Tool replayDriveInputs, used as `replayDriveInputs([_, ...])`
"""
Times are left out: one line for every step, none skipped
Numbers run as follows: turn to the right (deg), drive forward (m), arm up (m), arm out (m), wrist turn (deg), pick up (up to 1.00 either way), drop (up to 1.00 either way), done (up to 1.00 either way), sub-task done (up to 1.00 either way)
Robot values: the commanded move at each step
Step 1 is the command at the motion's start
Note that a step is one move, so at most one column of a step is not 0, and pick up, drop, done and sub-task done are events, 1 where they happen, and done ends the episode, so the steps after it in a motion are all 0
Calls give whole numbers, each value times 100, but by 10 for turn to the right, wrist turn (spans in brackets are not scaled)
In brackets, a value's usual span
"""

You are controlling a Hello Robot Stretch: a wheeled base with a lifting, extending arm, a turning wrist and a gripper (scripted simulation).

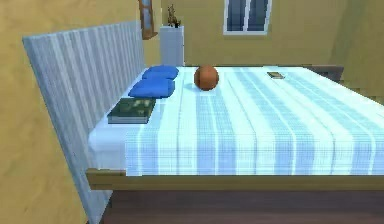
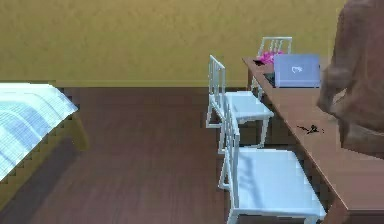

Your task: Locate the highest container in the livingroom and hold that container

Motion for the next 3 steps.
replayDriveInputs([-450, 0, 0, 0, 0, 0, 0, 0, 0])
replayDriveInputs([-450, 0, 0, 0, 0, 0, 0, 0, 0])
replayDriveInputs([-450, 0, 0, 0, 0, 0, 0, 0, 0])
